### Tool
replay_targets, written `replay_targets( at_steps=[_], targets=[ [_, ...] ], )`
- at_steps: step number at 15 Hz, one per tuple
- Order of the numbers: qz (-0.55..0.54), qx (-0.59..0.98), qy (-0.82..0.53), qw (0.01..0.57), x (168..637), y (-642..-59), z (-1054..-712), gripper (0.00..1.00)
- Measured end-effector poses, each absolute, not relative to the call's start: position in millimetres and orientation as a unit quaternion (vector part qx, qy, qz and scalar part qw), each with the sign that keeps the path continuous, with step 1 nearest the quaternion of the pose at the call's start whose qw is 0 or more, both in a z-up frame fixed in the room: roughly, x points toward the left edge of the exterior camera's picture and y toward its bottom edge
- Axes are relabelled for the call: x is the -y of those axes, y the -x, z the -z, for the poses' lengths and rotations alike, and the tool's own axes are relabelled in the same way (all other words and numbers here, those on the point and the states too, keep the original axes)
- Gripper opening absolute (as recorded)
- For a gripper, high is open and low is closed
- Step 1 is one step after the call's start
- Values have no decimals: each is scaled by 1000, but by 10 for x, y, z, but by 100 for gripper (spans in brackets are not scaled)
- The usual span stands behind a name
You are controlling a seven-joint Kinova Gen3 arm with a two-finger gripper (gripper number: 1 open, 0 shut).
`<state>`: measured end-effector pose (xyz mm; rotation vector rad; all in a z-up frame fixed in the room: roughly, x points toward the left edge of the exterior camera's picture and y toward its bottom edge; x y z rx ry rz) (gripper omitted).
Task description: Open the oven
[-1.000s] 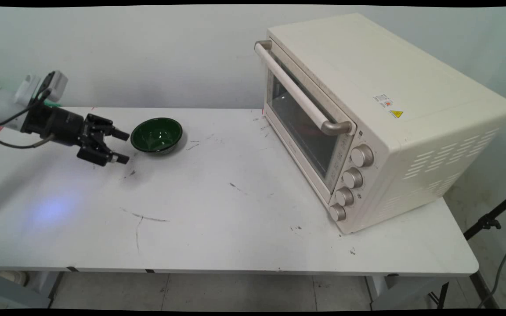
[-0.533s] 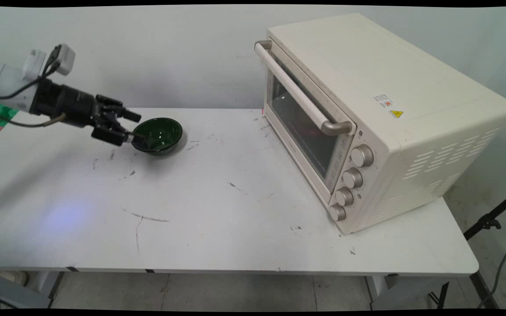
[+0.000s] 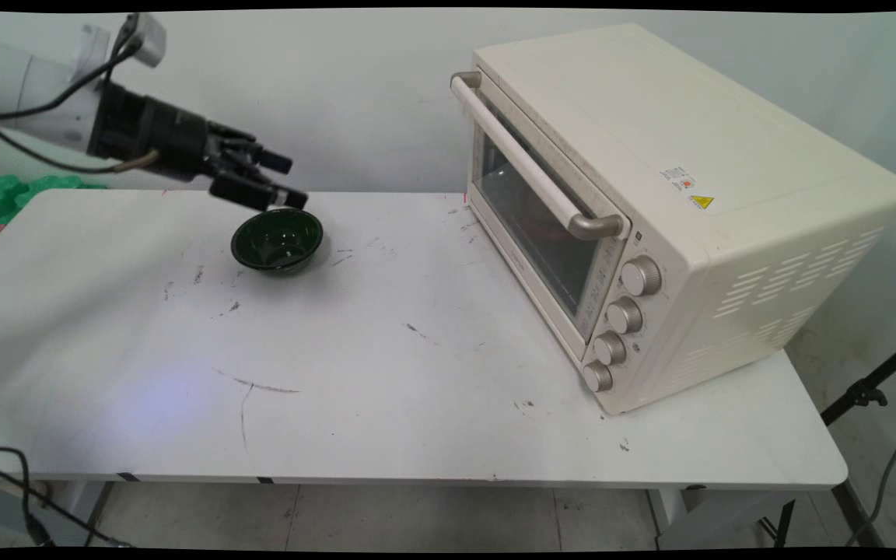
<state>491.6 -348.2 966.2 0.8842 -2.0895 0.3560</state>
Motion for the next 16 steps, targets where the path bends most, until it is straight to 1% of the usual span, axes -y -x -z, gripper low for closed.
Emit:
replay_targets(
  at_steps=[9,16],
  targets=[
    [-162,814,-356,429,3793,-4146,-10124,100],
    [-177,809,-355,433,4061,-3677,-10321,100]
  ],
)
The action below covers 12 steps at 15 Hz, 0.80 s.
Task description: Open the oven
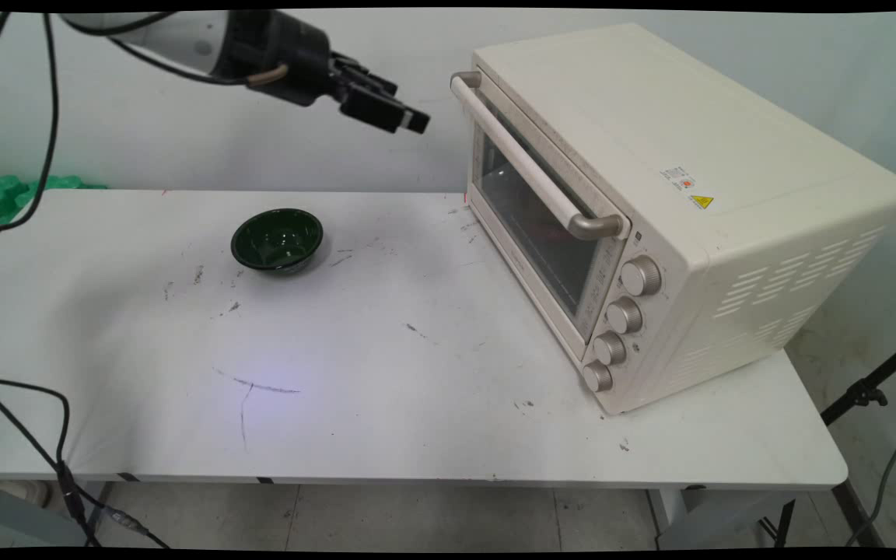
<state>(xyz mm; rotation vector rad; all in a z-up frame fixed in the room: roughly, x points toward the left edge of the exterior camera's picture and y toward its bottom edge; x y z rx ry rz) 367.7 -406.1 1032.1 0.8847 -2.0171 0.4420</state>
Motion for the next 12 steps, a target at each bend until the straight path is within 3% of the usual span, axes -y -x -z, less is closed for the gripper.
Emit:
replay_targets(
  at_steps=[10,11,12],
  targets=[
    [-198,814,-344,425,4487,-3075,-10466,100],
    [-200,815,-342,423,4524,-3027,-10474,0],
    [-202,815,-342,422,4559,-2986,-10479,0]
  ],
)
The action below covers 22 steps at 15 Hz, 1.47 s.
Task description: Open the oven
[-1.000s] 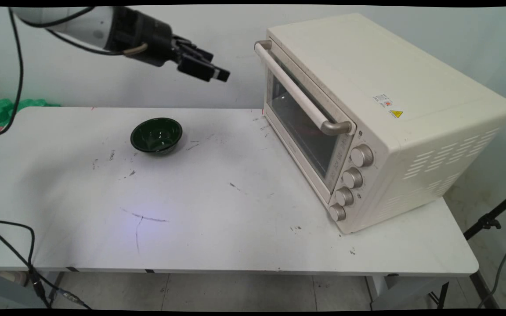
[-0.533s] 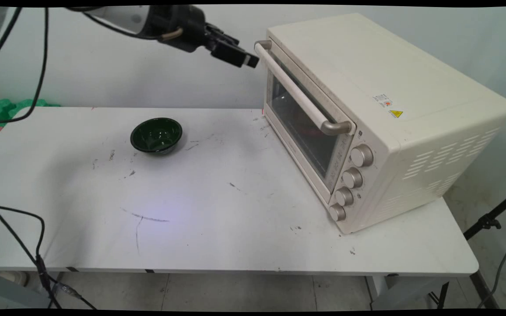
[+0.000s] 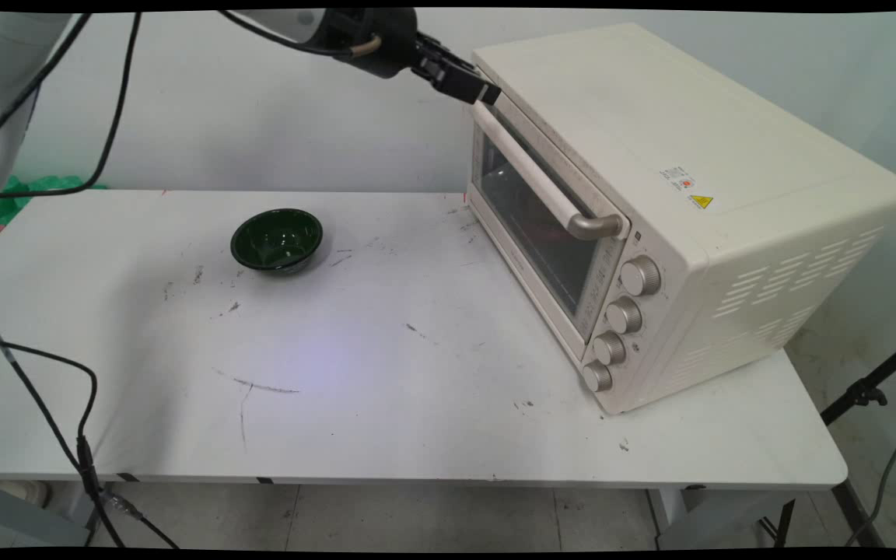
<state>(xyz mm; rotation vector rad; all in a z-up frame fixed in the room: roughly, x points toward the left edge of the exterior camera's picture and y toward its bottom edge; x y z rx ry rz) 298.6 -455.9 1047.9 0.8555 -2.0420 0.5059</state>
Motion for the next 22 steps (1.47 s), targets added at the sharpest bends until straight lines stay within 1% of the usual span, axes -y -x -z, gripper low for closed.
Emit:
replay_targets(
  at_steps=[11,22],
  targets=[
    [-216,828,-339,391,4806,-2753,-10407,0],
    [-213,840,-338,367,5009,-2546,-10251,0]
  ],
)
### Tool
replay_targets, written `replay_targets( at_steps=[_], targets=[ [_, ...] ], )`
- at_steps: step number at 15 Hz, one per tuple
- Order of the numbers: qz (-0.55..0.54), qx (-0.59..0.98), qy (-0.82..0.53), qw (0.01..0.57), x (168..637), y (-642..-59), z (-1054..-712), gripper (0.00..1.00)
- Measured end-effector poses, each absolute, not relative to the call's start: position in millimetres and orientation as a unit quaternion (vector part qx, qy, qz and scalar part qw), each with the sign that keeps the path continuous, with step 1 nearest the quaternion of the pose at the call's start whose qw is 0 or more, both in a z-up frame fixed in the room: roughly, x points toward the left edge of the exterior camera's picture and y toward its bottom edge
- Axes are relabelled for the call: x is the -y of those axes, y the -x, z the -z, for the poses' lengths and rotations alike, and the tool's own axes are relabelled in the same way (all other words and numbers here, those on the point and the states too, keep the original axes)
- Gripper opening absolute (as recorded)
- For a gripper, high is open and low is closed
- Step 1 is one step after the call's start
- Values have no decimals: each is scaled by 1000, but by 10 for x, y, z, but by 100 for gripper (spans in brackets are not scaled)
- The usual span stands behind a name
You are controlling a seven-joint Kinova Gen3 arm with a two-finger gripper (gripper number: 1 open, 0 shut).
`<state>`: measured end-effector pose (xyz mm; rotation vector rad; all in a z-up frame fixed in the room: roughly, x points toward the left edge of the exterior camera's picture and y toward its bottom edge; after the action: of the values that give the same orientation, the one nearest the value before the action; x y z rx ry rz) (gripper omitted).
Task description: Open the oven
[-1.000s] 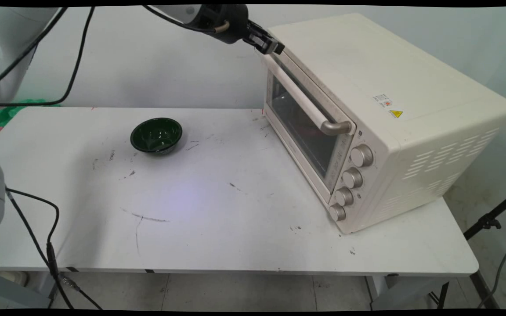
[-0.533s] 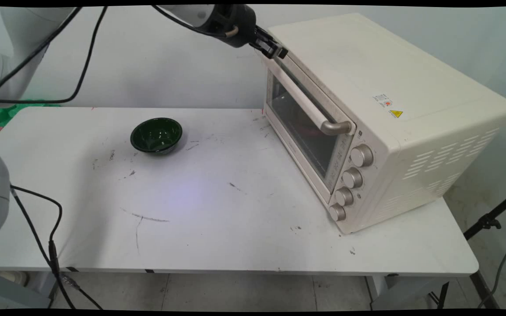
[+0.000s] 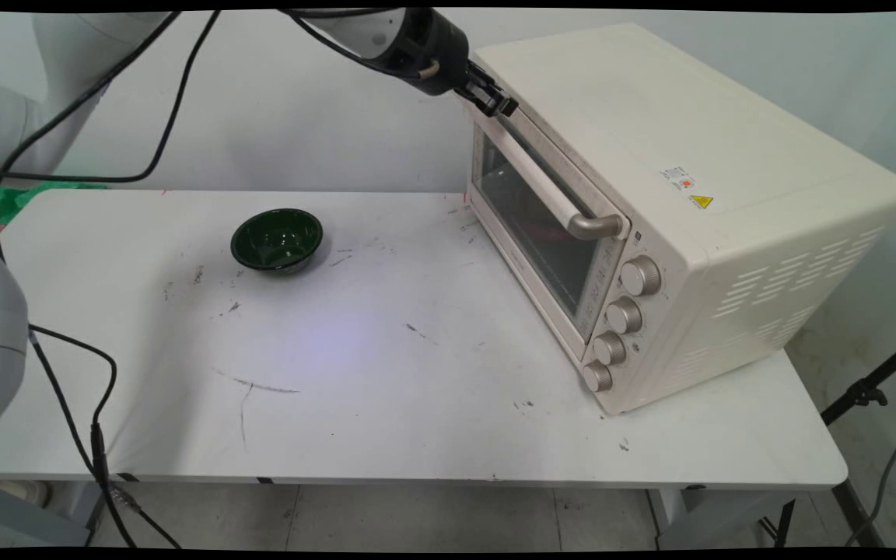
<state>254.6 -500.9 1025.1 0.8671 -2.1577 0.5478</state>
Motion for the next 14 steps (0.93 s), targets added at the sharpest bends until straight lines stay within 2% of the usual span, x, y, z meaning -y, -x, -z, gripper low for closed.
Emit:
replay_targets(
  at_steps=[14],
  targets=[
    [-209,849,-333,352,5053,-2496,-10133,0]
  ],
)
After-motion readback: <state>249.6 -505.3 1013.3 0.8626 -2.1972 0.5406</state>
